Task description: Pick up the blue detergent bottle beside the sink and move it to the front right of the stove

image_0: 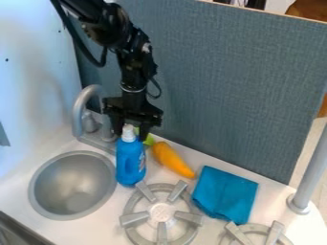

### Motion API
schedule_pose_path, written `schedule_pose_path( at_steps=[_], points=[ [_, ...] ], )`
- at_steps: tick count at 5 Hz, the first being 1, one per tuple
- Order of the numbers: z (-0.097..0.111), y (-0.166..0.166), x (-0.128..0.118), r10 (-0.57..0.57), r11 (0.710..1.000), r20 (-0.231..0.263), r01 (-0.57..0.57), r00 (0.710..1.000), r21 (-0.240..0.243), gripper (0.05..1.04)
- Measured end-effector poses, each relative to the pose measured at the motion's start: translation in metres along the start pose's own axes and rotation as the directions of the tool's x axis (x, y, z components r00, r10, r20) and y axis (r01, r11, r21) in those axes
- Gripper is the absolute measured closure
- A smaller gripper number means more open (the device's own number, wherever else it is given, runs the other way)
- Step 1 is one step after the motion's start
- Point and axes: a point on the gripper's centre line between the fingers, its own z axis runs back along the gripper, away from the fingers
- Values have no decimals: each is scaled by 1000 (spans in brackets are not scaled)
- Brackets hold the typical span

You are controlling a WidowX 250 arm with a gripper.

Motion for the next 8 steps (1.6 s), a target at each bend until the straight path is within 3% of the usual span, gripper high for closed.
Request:
schedule_pose_path(
  at_steps=[1, 2, 3, 4, 6, 8],
  points=[
    [-1, 13, -1, -14, 1000, -20, 13, 1000, -6, 600],
    [0, 13, -3, -50, 999, -30, 50, 998, -19, 605],
    [14, 20, -2, -48, 998, -9, 47, 999, -36, 605],
    [44, 17, -2, -43, 995, 44, 46, 998, -84, 605],
    [72, -50, -35, -133, 977, 136, 153, 982, -148, 605],
    [81, -104, -98, -263, 947, 172, 288, 949, -145, 605]
  ],
)
